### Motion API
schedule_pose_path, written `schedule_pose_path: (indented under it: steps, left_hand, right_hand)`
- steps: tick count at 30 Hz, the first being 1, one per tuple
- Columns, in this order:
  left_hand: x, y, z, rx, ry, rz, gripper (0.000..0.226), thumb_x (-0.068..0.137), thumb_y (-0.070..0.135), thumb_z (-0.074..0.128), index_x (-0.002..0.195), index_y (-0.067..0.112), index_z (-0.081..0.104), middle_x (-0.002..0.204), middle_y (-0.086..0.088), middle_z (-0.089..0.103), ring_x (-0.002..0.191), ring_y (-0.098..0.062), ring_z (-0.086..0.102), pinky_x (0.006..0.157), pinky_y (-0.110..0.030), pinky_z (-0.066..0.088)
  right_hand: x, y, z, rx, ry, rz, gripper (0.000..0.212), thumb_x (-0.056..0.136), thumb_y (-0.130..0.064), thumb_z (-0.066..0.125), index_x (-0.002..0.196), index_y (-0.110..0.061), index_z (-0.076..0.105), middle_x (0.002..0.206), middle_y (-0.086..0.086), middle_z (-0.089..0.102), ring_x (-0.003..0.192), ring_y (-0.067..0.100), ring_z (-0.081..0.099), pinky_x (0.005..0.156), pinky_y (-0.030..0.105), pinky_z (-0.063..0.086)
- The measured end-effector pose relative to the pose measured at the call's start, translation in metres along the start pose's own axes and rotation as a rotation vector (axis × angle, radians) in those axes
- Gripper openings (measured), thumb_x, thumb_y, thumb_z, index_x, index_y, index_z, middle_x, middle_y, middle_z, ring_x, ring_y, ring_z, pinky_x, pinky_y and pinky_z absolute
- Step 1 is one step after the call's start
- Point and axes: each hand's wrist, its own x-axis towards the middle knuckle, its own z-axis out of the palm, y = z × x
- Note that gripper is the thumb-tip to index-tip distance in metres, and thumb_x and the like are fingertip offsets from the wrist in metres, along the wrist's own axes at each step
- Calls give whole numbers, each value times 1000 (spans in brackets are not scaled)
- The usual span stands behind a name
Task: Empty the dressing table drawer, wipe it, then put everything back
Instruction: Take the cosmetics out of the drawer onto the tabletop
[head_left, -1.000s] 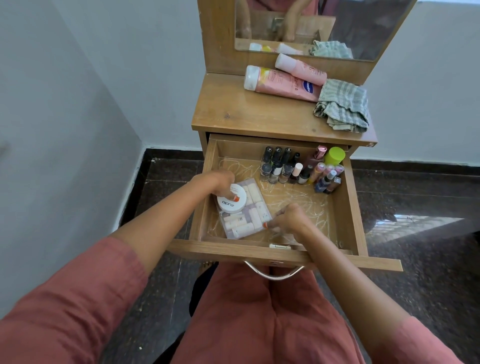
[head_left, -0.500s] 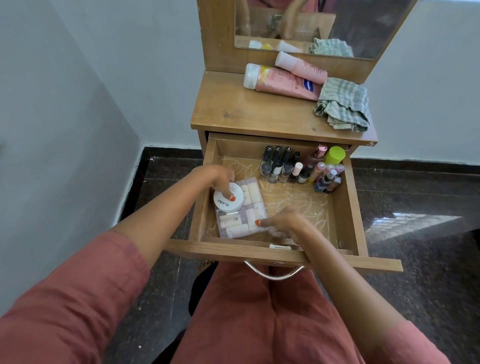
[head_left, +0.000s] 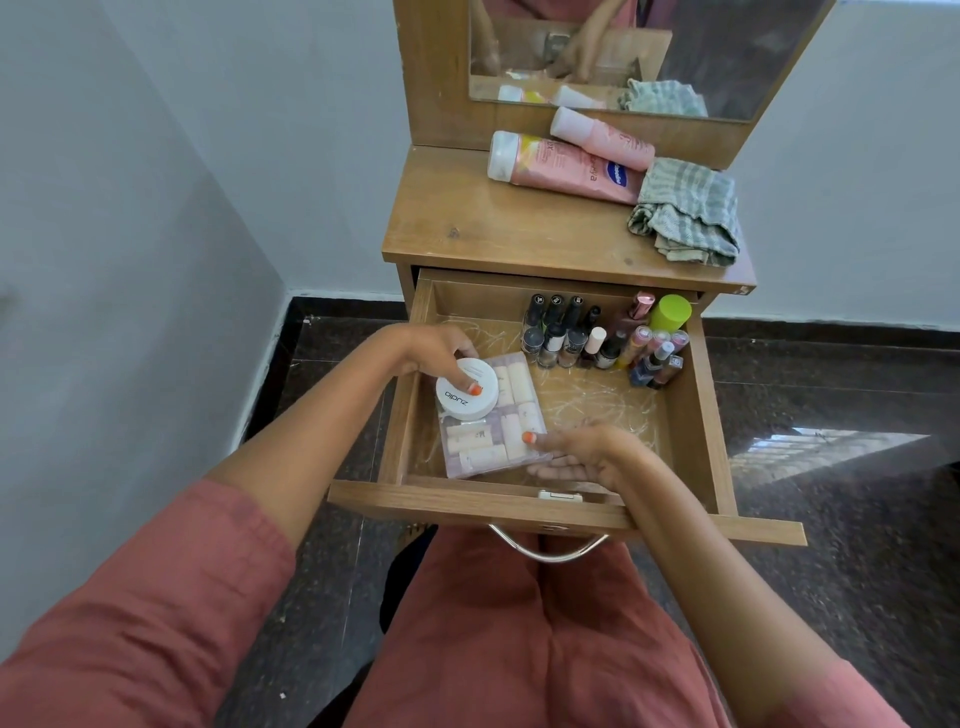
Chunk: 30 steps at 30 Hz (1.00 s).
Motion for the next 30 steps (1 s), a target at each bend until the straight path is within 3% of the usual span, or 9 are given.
schedule_pose_path:
  steps: [3, 5, 10, 18, 24, 27, 30]
  left_hand:
    - [-12, 2, 0, -128, 37, 47, 46, 82, 18, 68, 124, 9, 53, 121, -4, 57, 102, -12, 53, 76, -15, 46]
    - [-20, 2, 1, -191, 75, 76, 45, 82, 19, 67, 124, 10, 55, 119, -2, 59, 101, -11, 55, 77, -16, 46]
    - [-44, 4, 6, -383, 195, 122, 41, 82, 18, 67, 121, 18, 56, 108, 9, 56, 98, -5, 52, 80, -16, 45]
    - [-65, 6, 8, -883, 419, 37, 43, 77, 12, 70, 116, 13, 54, 113, -5, 59, 102, -15, 58, 85, -27, 50]
    - [-72, 12, -3, -1101, 545, 0, 72, 77, 10, 71, 137, 1, 33, 127, -16, 54, 110, -23, 58, 73, -30, 54]
    - [-74, 17, -11, -1105, 582, 12, 48, 81, 12, 67, 122, -2, 48, 116, -15, 61, 101, -21, 61, 74, -30, 54]
    - [-72, 18, -18, -1108, 677, 34, 17, 79, 14, 69, 87, 4, 58, 100, -13, 65, 86, -20, 64, 80, -32, 54]
  right_hand:
    - [-7, 0, -6, 51, 4, -21, 16, 78, -8, 69, 84, 2, 59, 71, 13, 68, 50, 13, 67, 48, 19, 56]
    - [-14, -2, -7, 60, 6, -43, 13, 78, -8, 69, 81, 1, 60, 75, 14, 68, 51, 14, 68, 49, 19, 56]
    - [-33, -8, -7, 79, -3, -106, 18, 77, -9, 69, 86, 5, 63, 76, 16, 68, 53, 15, 68, 50, 18, 56]
    - [-57, -23, -2, 132, -30, -178, 19, 77, -10, 69, 86, 6, 65, 63, 10, 71, 55, 15, 69, 55, 19, 58]
    - [-65, -40, 2, 165, -46, -252, 27, 75, -12, 70, 93, 7, 65, 68, 11, 72, 59, 14, 70, 56, 19, 58]
    - [-65, -51, 7, 175, -40, -283, 25, 76, -13, 69, 92, 6, 64, 73, 12, 71, 57, 12, 69, 56, 18, 58]
    - [-61, -63, 17, 197, -26, -301, 32, 78, -13, 68, 101, 8, 61, 83, 16, 68, 56, 11, 68, 56, 18, 57]
